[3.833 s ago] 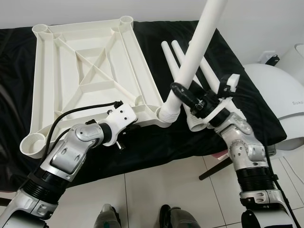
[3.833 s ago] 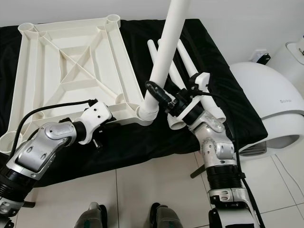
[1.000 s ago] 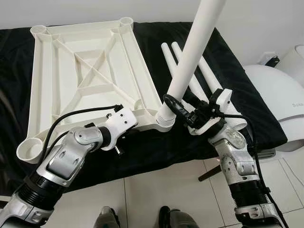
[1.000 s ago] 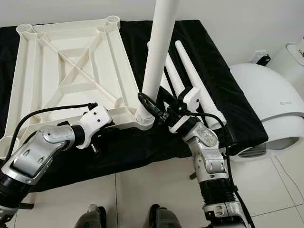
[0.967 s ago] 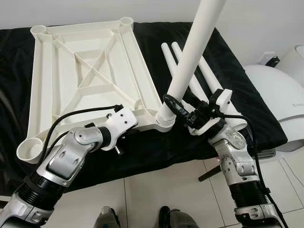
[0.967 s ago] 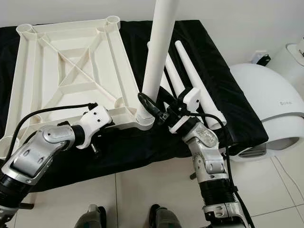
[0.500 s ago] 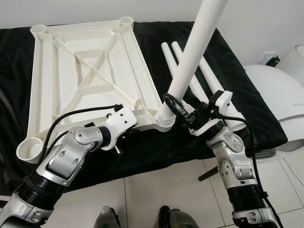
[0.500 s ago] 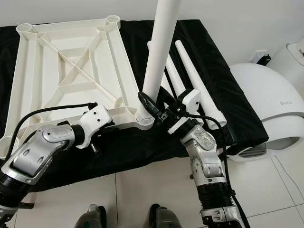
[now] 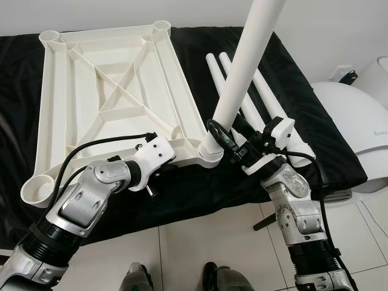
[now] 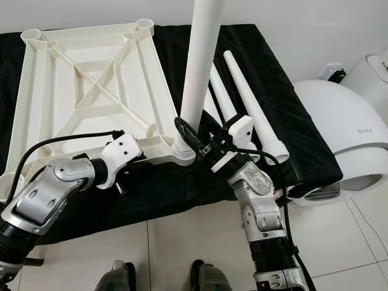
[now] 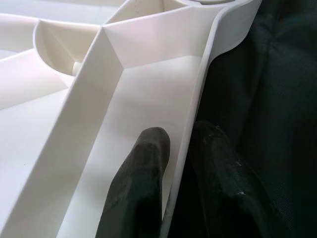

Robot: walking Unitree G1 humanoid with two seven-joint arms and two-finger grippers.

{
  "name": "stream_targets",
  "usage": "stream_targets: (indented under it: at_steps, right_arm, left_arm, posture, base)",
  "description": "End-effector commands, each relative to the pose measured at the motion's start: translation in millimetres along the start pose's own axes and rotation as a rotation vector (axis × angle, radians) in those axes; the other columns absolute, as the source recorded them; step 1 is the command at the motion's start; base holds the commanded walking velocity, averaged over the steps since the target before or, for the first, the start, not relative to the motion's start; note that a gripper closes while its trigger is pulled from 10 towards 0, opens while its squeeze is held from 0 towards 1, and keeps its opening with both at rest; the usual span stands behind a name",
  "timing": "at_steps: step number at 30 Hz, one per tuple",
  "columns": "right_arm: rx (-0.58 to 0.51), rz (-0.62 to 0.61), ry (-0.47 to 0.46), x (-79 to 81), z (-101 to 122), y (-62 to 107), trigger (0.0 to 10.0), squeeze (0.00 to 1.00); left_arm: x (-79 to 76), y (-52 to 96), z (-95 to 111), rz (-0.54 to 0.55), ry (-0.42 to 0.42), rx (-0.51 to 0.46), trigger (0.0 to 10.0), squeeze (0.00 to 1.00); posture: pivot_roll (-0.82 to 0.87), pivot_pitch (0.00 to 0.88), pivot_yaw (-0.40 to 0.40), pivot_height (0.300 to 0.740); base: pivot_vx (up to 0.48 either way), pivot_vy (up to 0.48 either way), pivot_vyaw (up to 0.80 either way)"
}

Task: Building children table

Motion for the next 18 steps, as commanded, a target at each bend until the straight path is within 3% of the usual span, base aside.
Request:
stream_targets:
  at_steps: [1,18]
  right_arm:
    - [0.12,0.004,-0.071,12.3,-30.1,7.0,10.0,0.0]
    - [0.118,-0.17,-0.023,5.6,-32.4,5.9,10.0,0.0]
  left_arm:
    - [-6.8,-1.1,0.9,-0.064,-0.013,0.007,10.0,0.0]
    - [-6.6,-0.5,3.2,-0.065,-0.021,0.004,10.0,0.0]
  posture:
    - [0.09,0.218,-0.042,0.74]
    - [0.1,0.217,-0.045,0.74]
  base:
    - [0.0,0.0,0.0]
    - [0.0,0.0,0.0]
Point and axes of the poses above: a point about 5 cm out from each wrist's last joint towards the gripper, its own y axis pointing back from the gripper into the wrist, its own z axis along the axis of the wrist's last joint, x = y × z, the point moved 4 cm from there along -y, pointing out of the wrist towards the gripper, and after that the axes turned 2 degrees about -y, right-handed, at the moved point
